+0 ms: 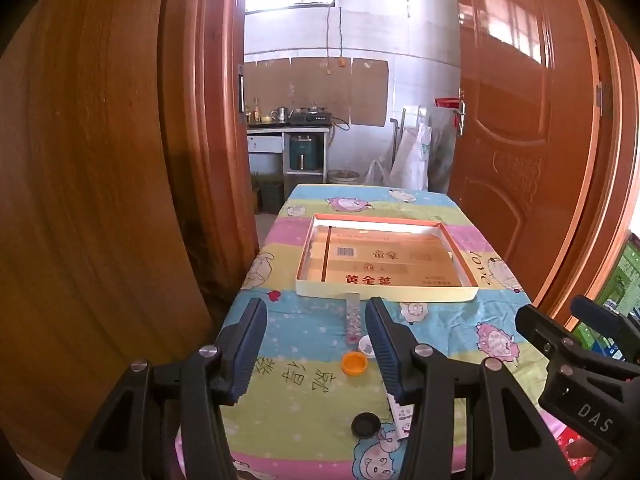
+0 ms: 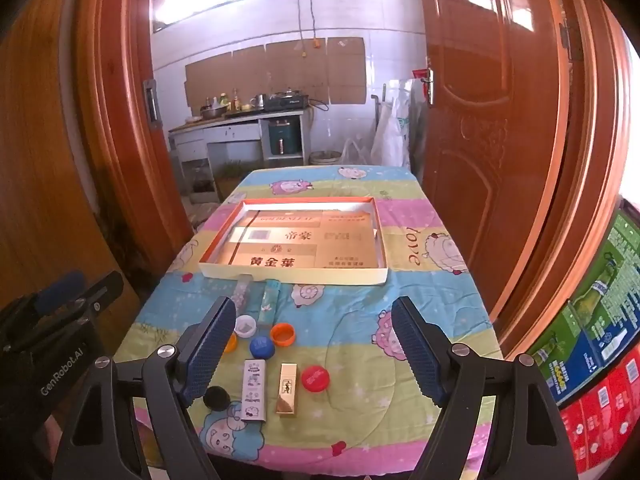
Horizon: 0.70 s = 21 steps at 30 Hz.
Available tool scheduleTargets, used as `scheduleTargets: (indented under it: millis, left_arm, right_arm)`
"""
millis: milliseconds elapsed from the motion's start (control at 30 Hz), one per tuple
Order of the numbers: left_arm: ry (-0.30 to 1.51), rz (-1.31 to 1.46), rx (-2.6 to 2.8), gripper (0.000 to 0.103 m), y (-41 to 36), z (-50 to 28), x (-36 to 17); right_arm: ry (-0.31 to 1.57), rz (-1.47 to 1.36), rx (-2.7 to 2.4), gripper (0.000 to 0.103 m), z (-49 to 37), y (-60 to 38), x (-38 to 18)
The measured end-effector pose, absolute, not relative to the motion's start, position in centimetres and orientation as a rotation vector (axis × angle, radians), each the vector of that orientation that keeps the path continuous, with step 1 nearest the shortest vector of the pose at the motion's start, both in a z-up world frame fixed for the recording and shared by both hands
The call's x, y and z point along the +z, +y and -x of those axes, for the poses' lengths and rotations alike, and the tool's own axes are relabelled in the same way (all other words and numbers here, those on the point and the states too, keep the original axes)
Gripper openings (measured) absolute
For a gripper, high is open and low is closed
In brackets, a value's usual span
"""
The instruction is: Organize rigid objects
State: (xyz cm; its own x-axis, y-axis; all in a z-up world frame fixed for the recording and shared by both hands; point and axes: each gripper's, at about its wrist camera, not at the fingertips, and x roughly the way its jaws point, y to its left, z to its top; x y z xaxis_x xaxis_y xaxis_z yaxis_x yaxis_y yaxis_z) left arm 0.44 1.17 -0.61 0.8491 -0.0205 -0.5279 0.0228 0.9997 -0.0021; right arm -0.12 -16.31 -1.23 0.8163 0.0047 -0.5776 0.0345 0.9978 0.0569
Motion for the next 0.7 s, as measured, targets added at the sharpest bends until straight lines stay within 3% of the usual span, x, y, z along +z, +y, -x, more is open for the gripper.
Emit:
scheduleTargets:
  millis: [700]
  left_arm:
    - [0.604,-0.011,-0.037,0.051,1.33,-1.46,-1.21]
  right_arm:
    - [0.621,-0.076,-0.007,0.081,-0.14,-16.52,-1.82]
